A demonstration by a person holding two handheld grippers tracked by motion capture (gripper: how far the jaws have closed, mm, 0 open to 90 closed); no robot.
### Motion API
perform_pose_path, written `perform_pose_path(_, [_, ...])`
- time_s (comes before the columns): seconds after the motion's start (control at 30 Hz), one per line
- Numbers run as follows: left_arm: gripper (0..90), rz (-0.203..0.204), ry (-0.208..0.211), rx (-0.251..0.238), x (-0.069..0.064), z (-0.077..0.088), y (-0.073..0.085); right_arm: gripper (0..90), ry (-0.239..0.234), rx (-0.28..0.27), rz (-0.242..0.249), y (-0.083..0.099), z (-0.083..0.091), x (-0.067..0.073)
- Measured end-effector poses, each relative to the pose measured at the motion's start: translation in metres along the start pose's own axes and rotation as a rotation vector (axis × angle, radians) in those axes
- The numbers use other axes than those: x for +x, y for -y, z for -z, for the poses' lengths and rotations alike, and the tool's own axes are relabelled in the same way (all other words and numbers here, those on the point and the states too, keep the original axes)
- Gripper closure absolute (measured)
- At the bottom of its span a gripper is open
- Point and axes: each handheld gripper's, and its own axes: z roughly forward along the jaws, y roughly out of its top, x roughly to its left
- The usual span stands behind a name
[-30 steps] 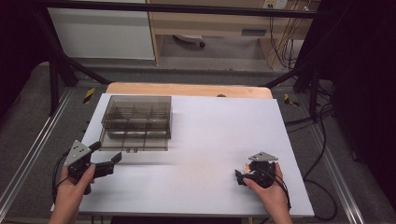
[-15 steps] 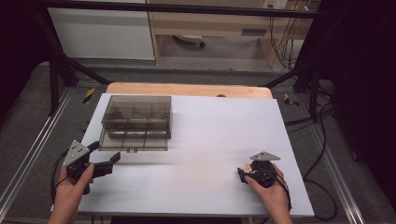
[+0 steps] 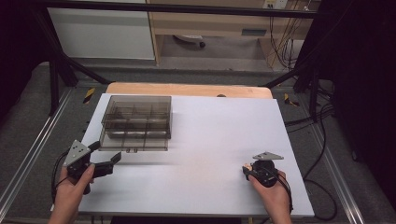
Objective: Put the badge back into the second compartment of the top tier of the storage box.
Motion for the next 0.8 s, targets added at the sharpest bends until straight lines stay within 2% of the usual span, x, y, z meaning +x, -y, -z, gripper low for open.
perform_pose_path(0.17, [7.9,-0.001,0.004,0.003,0.001,0.0,0.0,71.9,0.003,-0.039,0.0,-0.002,0.004,0.002])
perform_pose_path(0.3, [8.0,-0.013,-0.001,0.005,0.0,0.0,-0.001,75.2,0.004,-0.055,0.015,-0.004,0.004,0.005])
perform_pose_path(0.47, [7.9,-0.012,0.01,0.013,0.0,-0.001,0.0,77.6,-0.017,-0.039,0.037,-0.005,0.0,0.011])
perform_pose_path(0.53, [7.9,-0.015,0.001,0.01,0.0,0.0,0.0,78.6,-0.024,-0.03,0.052,-0.005,-0.002,0.013])
perform_pose_path(0.67, [7.8,-0.008,-0.007,0.0,0.001,0.001,-0.001,78.3,0.003,-0.003,0.1,-0.005,-0.006,0.02])
perform_pose_path(0.7, [7.7,0.0,-0.002,-0.004,0.001,0.001,-0.001,78.3,0.006,-0.002,0.101,-0.005,-0.006,0.02])
perform_pose_path(0.8, [7.7,-0.011,-0.011,-0.006,0.001,0.002,-0.001,80.3,-0.006,-0.005,0.09,-0.004,-0.006,0.018])
